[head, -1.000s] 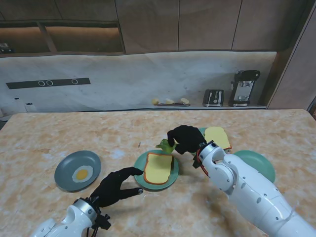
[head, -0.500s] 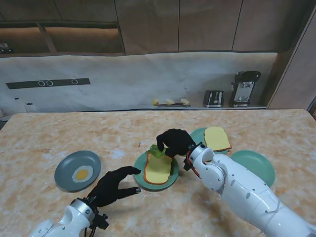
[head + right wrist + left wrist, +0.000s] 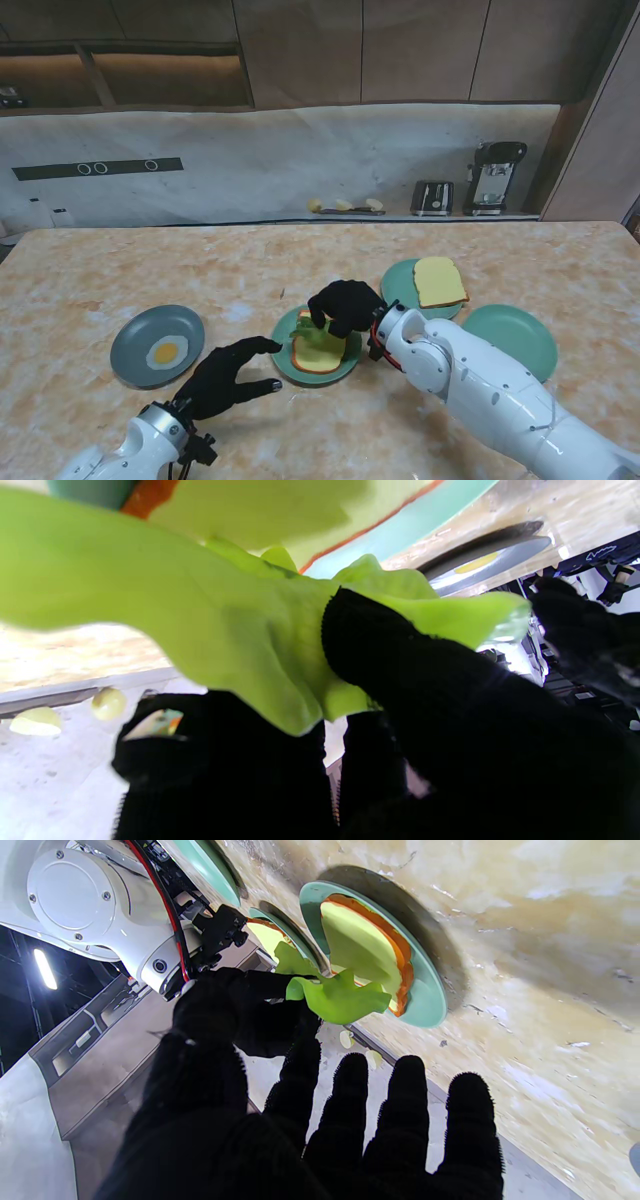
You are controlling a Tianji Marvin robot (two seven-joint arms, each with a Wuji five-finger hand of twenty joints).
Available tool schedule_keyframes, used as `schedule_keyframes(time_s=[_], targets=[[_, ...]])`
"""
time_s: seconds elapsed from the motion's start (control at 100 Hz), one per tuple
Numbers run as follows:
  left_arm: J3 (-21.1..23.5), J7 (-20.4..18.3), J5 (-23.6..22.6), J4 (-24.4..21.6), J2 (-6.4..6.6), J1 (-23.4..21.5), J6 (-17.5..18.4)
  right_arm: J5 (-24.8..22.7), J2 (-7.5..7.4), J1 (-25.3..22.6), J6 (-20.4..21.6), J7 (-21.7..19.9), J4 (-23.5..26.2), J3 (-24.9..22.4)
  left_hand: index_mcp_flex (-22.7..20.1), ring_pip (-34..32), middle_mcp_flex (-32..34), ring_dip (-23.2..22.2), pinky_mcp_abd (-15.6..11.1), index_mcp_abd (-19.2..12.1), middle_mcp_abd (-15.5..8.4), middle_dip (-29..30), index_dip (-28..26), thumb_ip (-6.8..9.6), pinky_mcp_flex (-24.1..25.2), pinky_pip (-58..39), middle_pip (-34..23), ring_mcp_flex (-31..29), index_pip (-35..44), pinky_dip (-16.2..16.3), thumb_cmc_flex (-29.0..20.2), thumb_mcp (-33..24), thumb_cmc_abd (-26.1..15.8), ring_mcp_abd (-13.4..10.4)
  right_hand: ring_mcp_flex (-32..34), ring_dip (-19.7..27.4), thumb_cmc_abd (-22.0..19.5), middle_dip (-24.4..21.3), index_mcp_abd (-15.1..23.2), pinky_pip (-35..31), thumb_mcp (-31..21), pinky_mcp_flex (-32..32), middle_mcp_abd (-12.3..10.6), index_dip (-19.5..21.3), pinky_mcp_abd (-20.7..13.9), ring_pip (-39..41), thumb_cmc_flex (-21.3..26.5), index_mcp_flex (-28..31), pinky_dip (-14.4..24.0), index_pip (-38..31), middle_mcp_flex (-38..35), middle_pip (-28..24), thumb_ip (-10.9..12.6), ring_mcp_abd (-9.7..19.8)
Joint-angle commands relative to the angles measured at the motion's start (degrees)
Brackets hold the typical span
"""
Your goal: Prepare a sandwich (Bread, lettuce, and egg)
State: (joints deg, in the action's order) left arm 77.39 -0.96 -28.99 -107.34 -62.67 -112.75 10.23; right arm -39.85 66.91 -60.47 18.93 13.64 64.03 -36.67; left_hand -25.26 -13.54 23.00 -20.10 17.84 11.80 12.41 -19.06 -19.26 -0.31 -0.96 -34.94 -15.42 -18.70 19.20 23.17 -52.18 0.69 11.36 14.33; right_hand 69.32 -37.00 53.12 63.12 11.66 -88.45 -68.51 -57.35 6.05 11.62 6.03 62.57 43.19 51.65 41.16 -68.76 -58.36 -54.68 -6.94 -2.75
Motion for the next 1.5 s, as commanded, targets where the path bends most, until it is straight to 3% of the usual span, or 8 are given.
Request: schedule_keyframes(time_s=[0.0,0.46,0.63,0.74,0.81,1.09,1.31,1.49], targets=[[0.11,-0.77,-0.04,-0.28,-0.15,-0.50,0.20,-0.50,0.08,-0.35,0.43,-1.01,-0.50,0.55,-1.16,0.08,-1.54,-0.56,-0.32,-1.10,-0.49,-0.03,-0.80,-1.32,0.79,-0.36,0.40,1.55,0.11,1.27,-0.05,0.50,-1.79,-0.45,-1.17,-0.33,-1.16,-30.52,1.72,-0.21,0.21,1.48,-0.47,0.58,-4.75,-0.46,1.88,0.96,0.09,-3.97,1.34,-2.02,-0.10,-3.23],[0.18,-0.72,0.41,-0.25,-0.18,-0.32,0.75,-1.61,-0.71,-0.64,1.44,-1.93,-1.30,0.94,-3.01,-0.18,-0.65,-0.64,-0.25,-0.97,-0.28,-0.15,-1.17,-1.29,0.55,-0.61,0.07,1.07,0.99,1.33,-0.34,0.40,-2.04,-0.41,-9.01,3.68,-1.18,-29.83,0.87,-0.41,0.18,8.59,-1.75,0.42,-7.11,1.45,2.09,-4.32,-1.52,-1.81,9.05,-4.27,-0.56,-2.42],[0.26,-0.49,0.20,-0.33,-0.21,-0.46,0.87,-2.08,-1.48,-0.87,2.17,-3.72,-0.99,0.72,-3.19,-0.19,-0.72,-0.63,-0.17,-1.05,-0.34,-0.14,-1.17,-1.29,0.61,-0.71,0.12,1.21,0.91,1.29,-0.35,0.46,-2.11,-0.36,-17.72,3.86,0.76,-29.35,-2.08,-0.91,-0.90,16.90,-3.05,0.10,-6.80,-0.20,-3.53,-11.58,-0.88,3.27,17.52,-4.38,-0.43,-1.63],[0.24,-0.54,0.27,-0.34,-0.20,-0.47,0.87,-2.08,-2.10,-0.96,3.05,-5.87,-0.60,0.43,-3.27,-0.29,-0.57,-0.65,-0.17,-1.17,-0.34,-0.14,-1.20,-1.28,0.48,-0.83,0.08,1.03,0.90,1.28,-0.33,0.48,-2.22,-0.34,-25.32,0.57,-0.03,-27.80,-3.41,1.47,-1.73,26.19,-4.11,11.05,-6.01,-4.13,-10.11,-15.70,1.35,12.50,23.82,-3.34,4.05,0.93],[0.21,-0.76,0.67,-0.24,-0.18,-0.45,1.23,-1.19,-2.25,-1.43,3.37,-6.99,-0.31,-0.09,-3.42,-0.32,-0.69,-0.65,-0.20,-1.25,-0.49,-0.12,-1.26,-1.24,0.48,-0.88,0.13,0.95,0.97,1.26,-0.37,0.42,-2.50,-0.43,-30.81,0.61,-0.71,-27.33,-3.87,2.93,-1.48,32.32,-4.34,10.08,-5.87,-5.25,-12.14,-24.04,1.85,15.99,28.39,-3.26,4.11,1.45],[0.13,-1.01,0.91,-0.21,-0.13,-0.39,1.51,-0.17,-3.06,-2.36,4.29,-10.27,1.24,-1.93,-3.08,-0.25,-0.76,-0.60,-0.21,-1.37,-0.36,-0.08,-1.25,-1.16,0.46,-0.96,0.14,1.07,0.75,1.16,-0.38,0.43,-2.84,-0.39,-43.75,3.34,-0.14,-28.97,-2.88,9.76,2.40,47.20,-5.30,6.83,-4.24,-12.96,-22.13,-34.85,3.49,21.17,38.86,2.10,1.81,3.28],[0.10,-0.69,0.71,-0.25,-0.19,-0.44,1.24,-1.35,-3.95,-4.15,4.74,-11.71,3.93,-4.90,-3.01,-0.30,-0.91,-0.62,-0.17,-1.24,-0.39,-0.08,-1.28,-1.13,0.51,-1.04,0.14,1.12,0.75,1.12,-0.45,0.43,-2.89,-0.39,-47.04,6.22,-2.78,-34.80,-2.58,15.01,6.17,50.03,-5.16,3.08,-2.75,-19.49,-30.88,-41.21,3.85,25.44,43.22,8.66,-1.86,3.47],[0.00,-0.29,0.51,-0.18,-0.26,-0.33,1.04,-2.10,-4.48,-6.88,3.50,-12.68,7.21,-8.88,-2.68,-0.34,-0.81,-0.62,-0.22,-1.38,-0.51,-0.12,-1.27,-1.13,0.47,-1.11,0.03,1.11,0.70,1.09,-0.46,0.45,-2.85,-0.35,-48.21,10.24,-8.60,-39.31,-3.13,25.46,11.51,50.78,-4.32,1.83,0.23,-26.54,-30.96,-41.02,-1.33,25.56,44.26,11.32,-1.00,3.09]])
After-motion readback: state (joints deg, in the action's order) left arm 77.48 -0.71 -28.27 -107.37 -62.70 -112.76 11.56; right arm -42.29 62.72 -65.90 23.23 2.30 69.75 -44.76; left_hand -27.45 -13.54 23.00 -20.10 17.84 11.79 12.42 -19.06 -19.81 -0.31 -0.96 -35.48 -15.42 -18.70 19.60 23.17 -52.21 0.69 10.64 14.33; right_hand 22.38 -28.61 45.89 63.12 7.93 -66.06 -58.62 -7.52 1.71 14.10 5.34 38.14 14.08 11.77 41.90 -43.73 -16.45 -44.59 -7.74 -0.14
